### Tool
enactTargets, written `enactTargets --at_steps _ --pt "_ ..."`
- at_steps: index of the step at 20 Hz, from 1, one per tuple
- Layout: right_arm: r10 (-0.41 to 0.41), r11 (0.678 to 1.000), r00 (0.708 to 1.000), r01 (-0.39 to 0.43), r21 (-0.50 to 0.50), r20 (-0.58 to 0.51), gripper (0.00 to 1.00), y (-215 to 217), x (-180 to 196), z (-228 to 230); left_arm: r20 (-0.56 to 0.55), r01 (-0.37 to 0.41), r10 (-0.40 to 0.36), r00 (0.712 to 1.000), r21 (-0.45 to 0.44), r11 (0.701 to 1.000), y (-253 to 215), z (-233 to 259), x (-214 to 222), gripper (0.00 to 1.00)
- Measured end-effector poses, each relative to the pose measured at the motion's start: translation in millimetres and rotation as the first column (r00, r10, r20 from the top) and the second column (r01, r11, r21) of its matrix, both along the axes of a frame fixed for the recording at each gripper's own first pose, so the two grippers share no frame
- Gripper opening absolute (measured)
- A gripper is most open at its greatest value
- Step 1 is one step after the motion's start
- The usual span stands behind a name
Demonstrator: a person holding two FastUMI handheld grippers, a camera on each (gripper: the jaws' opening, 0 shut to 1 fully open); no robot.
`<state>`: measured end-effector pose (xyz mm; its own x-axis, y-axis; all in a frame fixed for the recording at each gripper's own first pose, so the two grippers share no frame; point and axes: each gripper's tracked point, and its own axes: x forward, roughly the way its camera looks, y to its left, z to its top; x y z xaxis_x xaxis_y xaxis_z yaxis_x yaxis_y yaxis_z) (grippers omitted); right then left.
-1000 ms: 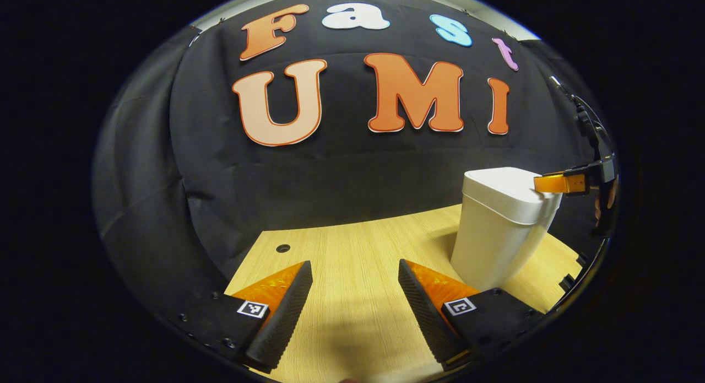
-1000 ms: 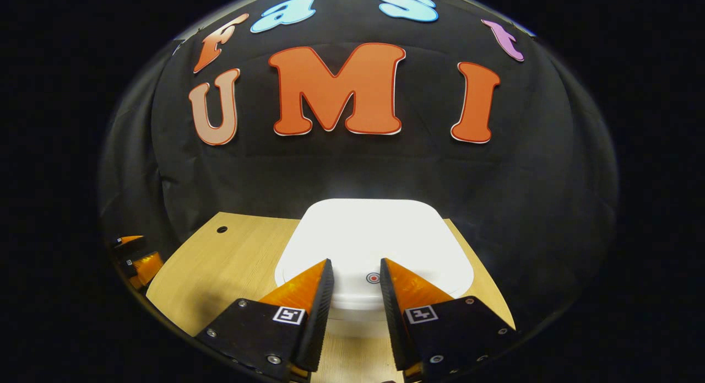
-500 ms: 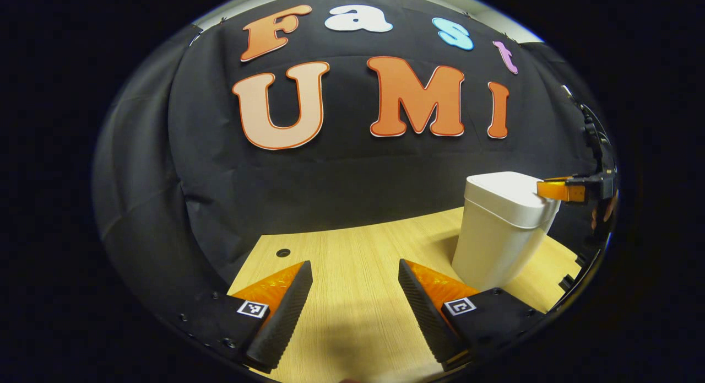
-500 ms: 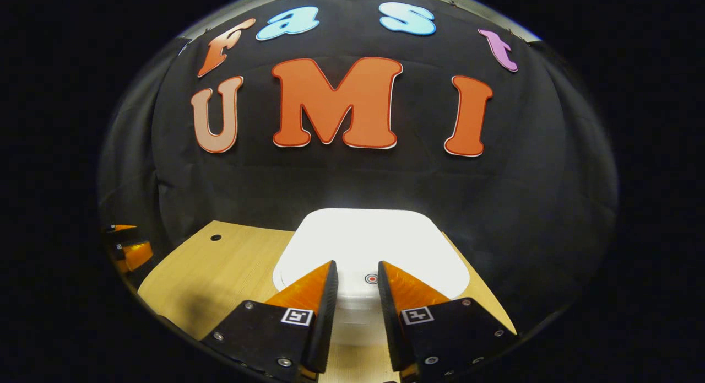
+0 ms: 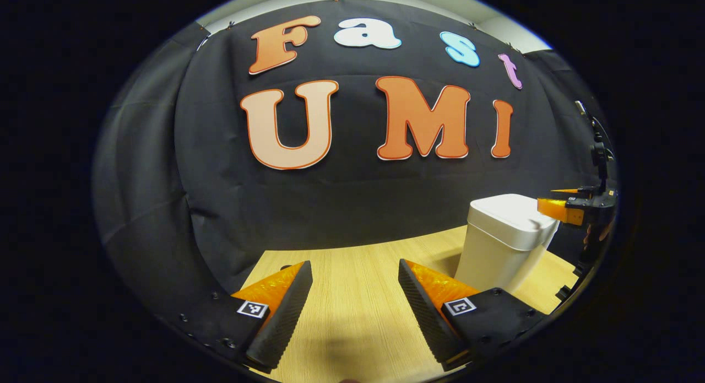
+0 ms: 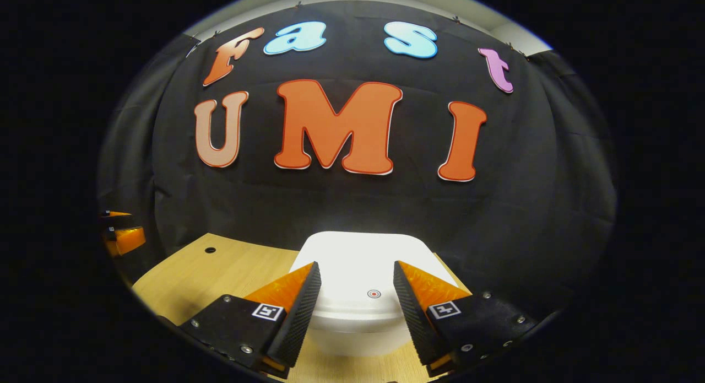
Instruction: Press the lid of the desktop garbage bin to open it, pick up the crumpled paper on the desktop and throw it into the bin, then pick up the pop can on the desktop and drop it into the bin, and finally close the garbage bin lid.
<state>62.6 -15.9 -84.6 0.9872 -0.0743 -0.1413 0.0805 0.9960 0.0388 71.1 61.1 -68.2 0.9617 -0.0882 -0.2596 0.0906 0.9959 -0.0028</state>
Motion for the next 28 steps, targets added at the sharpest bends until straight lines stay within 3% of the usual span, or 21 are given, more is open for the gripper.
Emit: enactTargets --at_steps 7,14,19,20,21,28 --pt "0.09 0.996 0.994 -0.091 0.012 0.054 0.98 48.1 -2.4 12.7 0.073 -0.05 0.051 0.996 -0.015 0.999 10.1 29.1 0.6 1.0" --pt "0.149 0.989 0.977 -0.146 -0.033 0.154 0.98 92.9 -8.1 39.5 0.224 -0.145 0.141 0.964 0.001 0.989 29.1 77.3 -5.6 1.0" --pt "0.171 0.984 0.973 -0.176 0.023 0.158 0.98 109.6 -12.1 42.8 0.273 -0.177 0.179 0.945 -0.034 0.984 30.1 89.6 -12.6 0.99" --pt "0.171 0.983 0.973 -0.179 0.035 0.158 0.98 111.1 -11.4 42.6 0.275 -0.177 0.184 0.944 -0.048 0.983 26.2 90.1 -14.3 0.95" --pt "0.167 0.984 0.974 -0.175 0.044 0.154 0.98 110.8 -11.6 42.8 0.275 -0.181 0.187 0.943 -0.049 0.982 25.4 90.5 -13.9 1.0" --pt "0.167 0.985 0.974 -0.172 0.023 0.152 0.98 108.1 -14.6 43.8 0.285 -0.146 0.145 0.947 -0.021 0.989 7.9 93.5 -15.9 1.0"
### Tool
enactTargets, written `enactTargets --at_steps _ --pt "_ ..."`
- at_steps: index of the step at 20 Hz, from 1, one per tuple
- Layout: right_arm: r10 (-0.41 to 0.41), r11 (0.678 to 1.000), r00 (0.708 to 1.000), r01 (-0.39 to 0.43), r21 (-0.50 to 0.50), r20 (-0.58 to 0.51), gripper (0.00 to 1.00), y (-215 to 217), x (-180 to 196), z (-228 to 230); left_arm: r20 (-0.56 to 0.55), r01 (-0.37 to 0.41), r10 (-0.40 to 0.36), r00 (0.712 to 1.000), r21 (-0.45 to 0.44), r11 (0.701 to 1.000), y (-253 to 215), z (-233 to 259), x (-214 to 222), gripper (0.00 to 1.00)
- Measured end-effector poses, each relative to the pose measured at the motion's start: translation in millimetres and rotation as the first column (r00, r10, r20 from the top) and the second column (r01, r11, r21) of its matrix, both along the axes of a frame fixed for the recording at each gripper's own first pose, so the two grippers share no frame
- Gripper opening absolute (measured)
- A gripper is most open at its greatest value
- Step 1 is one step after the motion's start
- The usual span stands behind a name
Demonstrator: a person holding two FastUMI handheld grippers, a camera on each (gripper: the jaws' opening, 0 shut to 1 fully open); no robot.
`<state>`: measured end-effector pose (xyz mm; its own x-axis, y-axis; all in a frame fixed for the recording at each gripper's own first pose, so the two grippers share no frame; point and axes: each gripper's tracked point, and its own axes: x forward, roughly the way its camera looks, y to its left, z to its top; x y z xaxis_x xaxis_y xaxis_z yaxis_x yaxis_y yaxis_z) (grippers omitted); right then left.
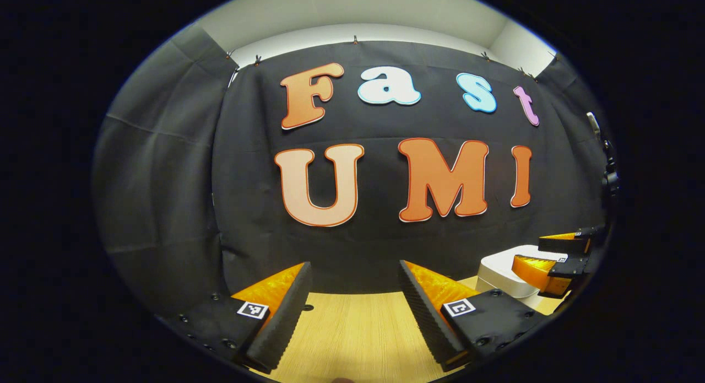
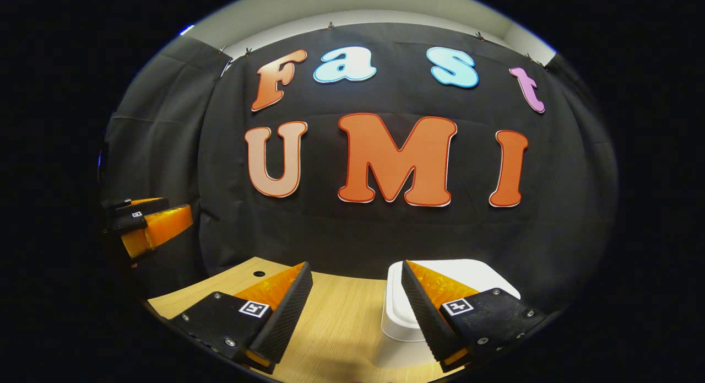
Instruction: Press the lid of the desktop garbage bin to open it, pick up the crumpled paper on the desktop and throw it into the bin, then pick up the pop can on the desktop and drop it into the bin, and finally close the garbage bin lid.
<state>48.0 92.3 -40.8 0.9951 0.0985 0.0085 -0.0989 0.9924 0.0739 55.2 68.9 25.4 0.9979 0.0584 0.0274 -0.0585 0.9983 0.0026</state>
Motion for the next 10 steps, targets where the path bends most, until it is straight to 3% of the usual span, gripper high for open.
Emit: enactTargets --at_steps 10 --pt "0.012 1.0 1.0 -0.012 -0.019 0.008 0.98 7.2 -0.7 2.2 0.031 0.014 -0.015 0.999 0.03 0.999 -7.2 8.5 4.9 0.99"
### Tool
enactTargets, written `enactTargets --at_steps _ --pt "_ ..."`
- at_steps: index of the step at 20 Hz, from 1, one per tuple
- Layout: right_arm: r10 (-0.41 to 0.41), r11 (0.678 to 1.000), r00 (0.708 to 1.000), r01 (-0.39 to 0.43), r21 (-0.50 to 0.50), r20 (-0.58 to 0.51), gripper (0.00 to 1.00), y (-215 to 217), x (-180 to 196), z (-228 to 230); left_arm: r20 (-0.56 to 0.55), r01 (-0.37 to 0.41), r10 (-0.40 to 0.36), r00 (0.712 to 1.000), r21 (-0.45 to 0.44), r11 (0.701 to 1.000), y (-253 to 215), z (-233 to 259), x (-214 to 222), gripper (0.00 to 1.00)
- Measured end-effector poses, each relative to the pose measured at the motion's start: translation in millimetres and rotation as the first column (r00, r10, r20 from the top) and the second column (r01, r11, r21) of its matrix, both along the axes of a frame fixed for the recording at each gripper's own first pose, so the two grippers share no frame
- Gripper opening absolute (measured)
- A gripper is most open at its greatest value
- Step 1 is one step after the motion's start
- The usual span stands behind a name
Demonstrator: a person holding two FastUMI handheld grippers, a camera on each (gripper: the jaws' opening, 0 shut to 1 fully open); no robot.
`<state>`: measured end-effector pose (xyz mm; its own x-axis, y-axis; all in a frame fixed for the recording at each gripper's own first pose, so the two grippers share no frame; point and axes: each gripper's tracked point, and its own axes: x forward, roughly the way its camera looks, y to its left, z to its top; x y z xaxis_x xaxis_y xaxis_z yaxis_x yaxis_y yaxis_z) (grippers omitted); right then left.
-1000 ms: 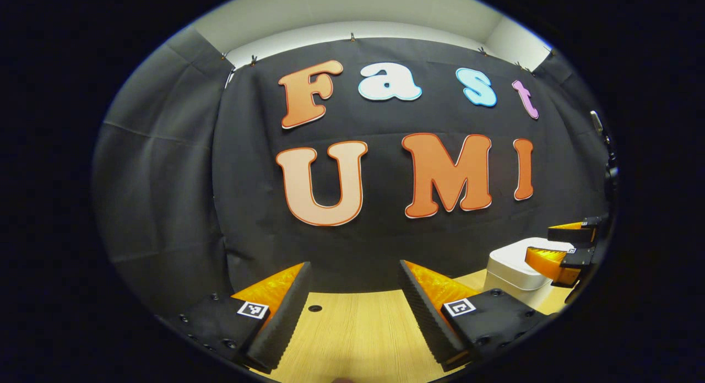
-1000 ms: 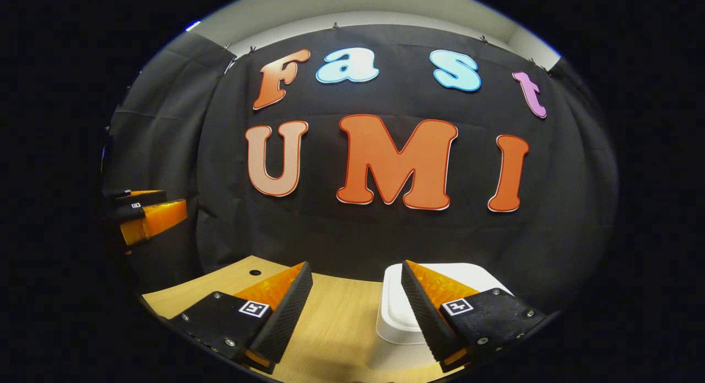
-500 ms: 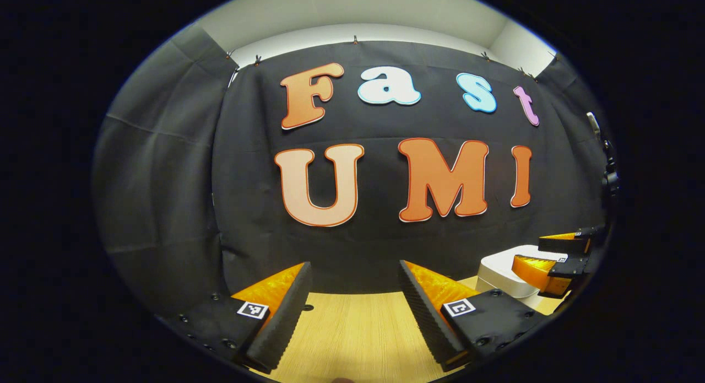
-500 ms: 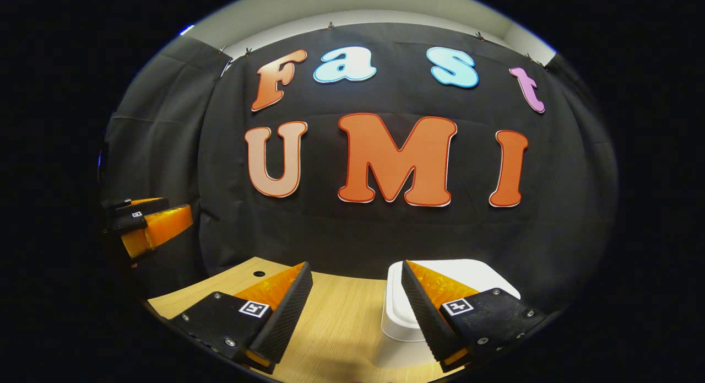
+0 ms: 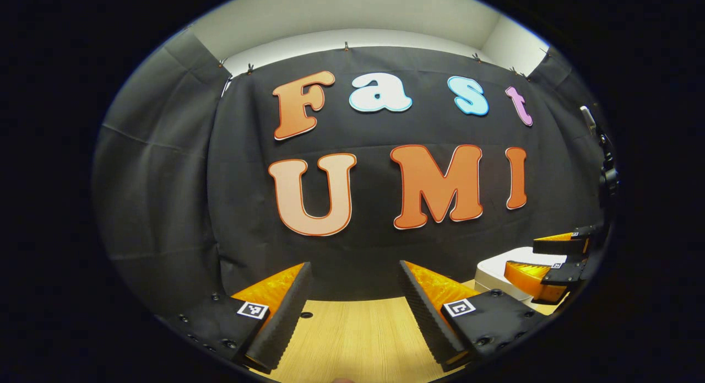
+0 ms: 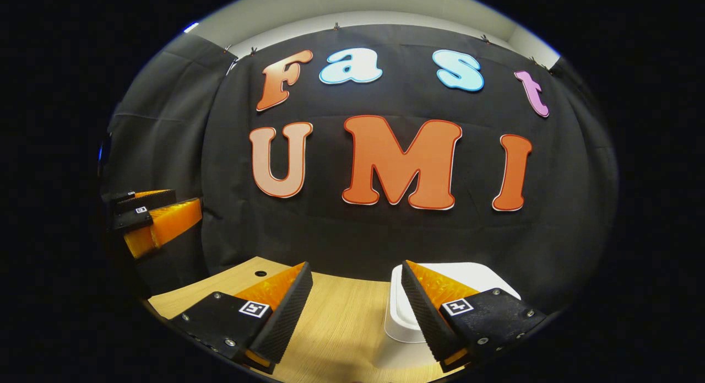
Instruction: Press the lid of the desktop garbage bin to open it, pick up the crumpled paper on the desktop and throw it into the bin, then pick up the pop can on the desktop and drop it into the bin, and finally close the garbage bin lid.
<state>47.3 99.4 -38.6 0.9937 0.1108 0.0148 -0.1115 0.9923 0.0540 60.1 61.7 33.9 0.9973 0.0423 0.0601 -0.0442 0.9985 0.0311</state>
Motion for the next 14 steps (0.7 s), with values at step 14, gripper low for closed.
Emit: enactTargets --at_steps 14 --pt "0.001 1.0 1.0 -0.001 0.004 -0.019 0.98 1.6 1.7 -6.4 -0.015 0.009 -0.009 1.0 0.013 1.0 -4.9 -5.7 2.8 1.0"
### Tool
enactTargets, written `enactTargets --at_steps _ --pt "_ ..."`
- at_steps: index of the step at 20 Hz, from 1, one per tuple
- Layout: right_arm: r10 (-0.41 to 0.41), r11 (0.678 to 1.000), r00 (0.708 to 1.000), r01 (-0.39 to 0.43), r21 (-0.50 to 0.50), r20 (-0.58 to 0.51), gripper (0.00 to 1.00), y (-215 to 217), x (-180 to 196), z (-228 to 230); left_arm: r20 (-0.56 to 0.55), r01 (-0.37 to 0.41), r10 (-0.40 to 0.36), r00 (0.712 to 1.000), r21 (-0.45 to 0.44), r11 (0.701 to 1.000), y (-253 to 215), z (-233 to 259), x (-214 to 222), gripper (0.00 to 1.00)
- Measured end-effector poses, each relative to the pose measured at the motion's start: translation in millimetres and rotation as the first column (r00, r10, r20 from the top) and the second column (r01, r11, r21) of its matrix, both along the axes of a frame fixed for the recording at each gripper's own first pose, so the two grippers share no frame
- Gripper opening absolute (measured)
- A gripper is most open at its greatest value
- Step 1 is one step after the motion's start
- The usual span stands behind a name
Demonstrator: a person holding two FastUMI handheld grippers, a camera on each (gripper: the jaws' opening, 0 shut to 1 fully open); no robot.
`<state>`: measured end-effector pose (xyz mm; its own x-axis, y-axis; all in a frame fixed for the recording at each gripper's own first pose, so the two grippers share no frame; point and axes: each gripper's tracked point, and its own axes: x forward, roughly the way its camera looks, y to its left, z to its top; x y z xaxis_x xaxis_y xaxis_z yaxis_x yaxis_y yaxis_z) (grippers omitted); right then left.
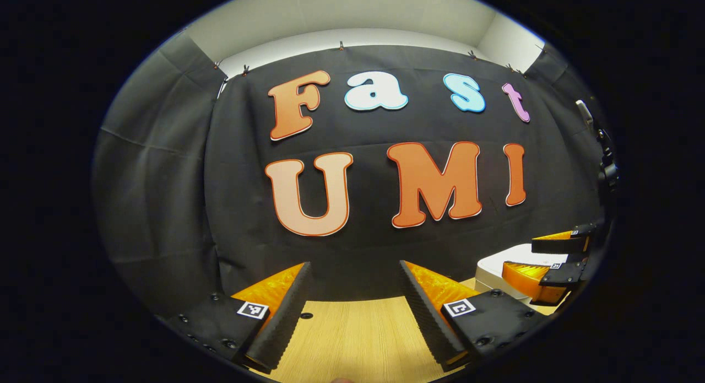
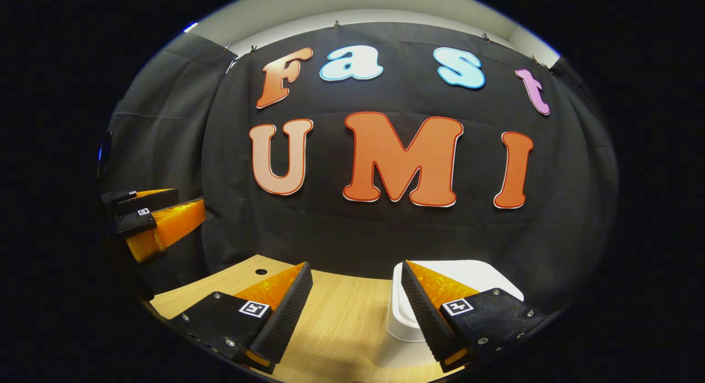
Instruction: Press the lid of the desktop garbage bin to open it, pick up the crumpled paper on the desktop and throw it into the bin, then pick up the pop can on the desktop and drop it into the bin, and finally close the garbage bin lid.
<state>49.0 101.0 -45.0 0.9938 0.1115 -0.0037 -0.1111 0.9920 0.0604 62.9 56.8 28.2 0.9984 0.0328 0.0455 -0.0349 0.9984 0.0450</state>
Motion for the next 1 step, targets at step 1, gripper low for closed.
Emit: enactTargets --at_steps 1 --pt "-0.001 1.0 1.0 0.001 0.004 -0.004 0.98 -0.4 0.2 -1.6 -0.003 0.0 0.0 1.0 0.0 1.0 -0.1 -0.9 0.3 0.99"
